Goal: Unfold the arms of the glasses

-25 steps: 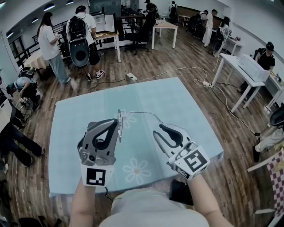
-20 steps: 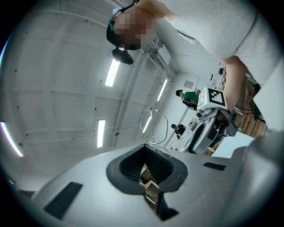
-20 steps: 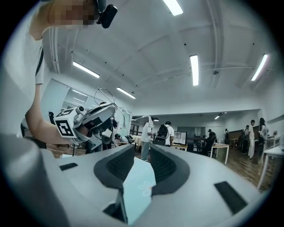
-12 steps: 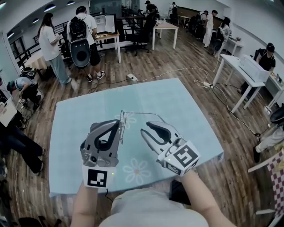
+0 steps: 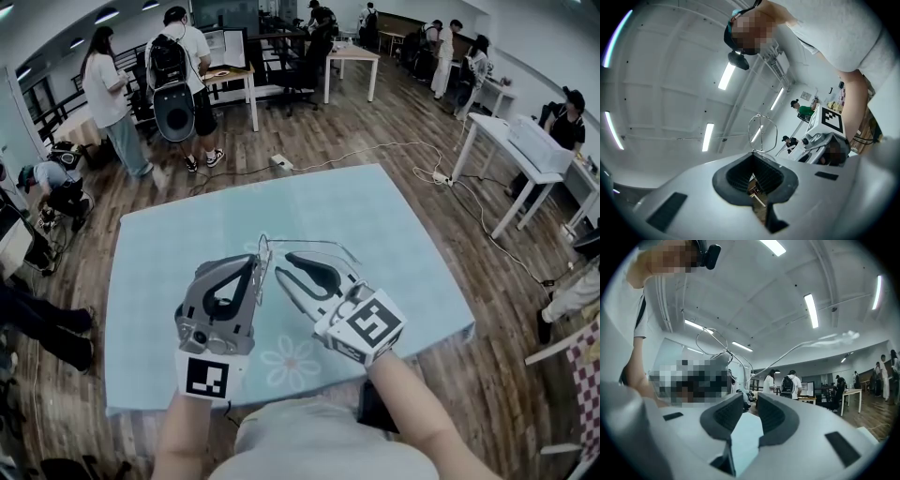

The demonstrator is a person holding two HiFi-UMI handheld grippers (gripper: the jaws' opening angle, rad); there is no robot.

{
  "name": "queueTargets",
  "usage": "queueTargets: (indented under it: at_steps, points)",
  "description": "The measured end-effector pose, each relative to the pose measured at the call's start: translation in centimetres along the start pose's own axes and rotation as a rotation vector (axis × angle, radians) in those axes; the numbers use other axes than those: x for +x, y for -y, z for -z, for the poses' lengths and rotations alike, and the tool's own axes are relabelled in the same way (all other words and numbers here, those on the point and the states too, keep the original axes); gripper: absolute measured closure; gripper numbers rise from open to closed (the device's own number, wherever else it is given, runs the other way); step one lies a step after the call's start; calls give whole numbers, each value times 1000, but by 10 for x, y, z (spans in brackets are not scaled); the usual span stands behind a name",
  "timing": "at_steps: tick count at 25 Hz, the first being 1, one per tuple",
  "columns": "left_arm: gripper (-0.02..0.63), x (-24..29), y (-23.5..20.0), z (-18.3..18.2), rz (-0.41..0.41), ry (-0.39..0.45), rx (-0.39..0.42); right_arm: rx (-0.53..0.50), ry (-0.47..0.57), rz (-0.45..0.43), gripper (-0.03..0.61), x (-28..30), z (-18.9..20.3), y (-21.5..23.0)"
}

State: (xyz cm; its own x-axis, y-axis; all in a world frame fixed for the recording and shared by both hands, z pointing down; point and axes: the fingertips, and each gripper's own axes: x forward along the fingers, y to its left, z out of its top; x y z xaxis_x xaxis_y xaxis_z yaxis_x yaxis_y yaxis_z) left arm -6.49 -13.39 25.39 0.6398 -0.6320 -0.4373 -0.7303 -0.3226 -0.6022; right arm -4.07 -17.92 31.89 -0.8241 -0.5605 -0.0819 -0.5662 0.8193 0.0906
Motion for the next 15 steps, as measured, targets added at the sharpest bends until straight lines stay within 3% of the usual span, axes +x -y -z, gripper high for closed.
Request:
queueTargets:
  at_steps: [4,8,15]
  points:
    - [606,2,1,-1,6,3,-10,-10,14,-45,488,9,1,-6]
    - [606,0,3,-1,9,0,-13,-21,-24,-28,511,14,1,-7]
    - [606,-2,-1,4,10,-13,-6,-20,22,-42,543,14,-1,-8]
